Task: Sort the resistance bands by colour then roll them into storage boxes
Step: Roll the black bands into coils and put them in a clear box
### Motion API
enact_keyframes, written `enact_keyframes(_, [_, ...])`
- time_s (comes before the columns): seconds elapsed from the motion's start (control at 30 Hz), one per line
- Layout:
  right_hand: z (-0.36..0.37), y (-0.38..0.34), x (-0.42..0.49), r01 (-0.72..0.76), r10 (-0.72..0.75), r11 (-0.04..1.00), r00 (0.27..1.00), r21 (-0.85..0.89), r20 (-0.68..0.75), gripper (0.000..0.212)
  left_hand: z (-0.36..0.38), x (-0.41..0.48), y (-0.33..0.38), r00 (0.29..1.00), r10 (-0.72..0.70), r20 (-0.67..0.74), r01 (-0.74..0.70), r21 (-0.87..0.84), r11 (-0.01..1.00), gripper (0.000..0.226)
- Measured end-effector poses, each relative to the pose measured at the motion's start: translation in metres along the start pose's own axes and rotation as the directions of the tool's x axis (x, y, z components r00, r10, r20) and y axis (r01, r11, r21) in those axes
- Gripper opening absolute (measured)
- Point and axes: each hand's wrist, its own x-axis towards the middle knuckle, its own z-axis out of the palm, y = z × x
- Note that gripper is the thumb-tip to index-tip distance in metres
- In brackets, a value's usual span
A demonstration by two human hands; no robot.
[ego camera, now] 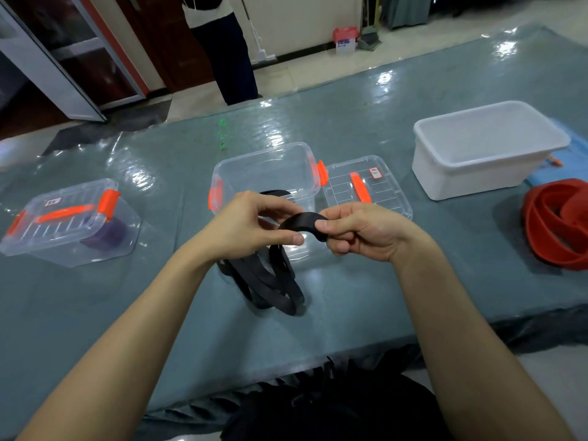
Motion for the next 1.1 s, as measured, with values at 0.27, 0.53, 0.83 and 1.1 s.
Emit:
enact_keyframes(0.27, [0.008,0.001,-0.001,-0.069,0.044,0.987,0.984,-0.147,-0.170,0.012,-0.006,0.000,-0.001,0.992,0.130,-0.003,-0.118,0.383,0.916,0.035])
enact_keyframes(0.53, [0.048,-0.004,-0.007,0.049,-0.572,0.487,0.773,-0.872,-0.276,0.066,-0.006,0.006,-0.002,1.000,0.031,-0.004,-0.020,0.677,0.736,0.027])
enact_keyframes(0.83, [0.045,0.012,0.000,0.057,-0.523,0.514,0.812,-0.856,-0.260,0.045,-0.002,0.006,0.011,0.995,0.087,0.051,-0.101,0.541,0.835,0.035])
enact_keyframes(1.1, [0.036,0.021,-0.004,0.157,-0.550,0.627,0.783,-0.763,-0.290,0.030,-0.004,0.001,0.018,0.990,0.139,0.004,-0.132,0.338,0.932,0.041])
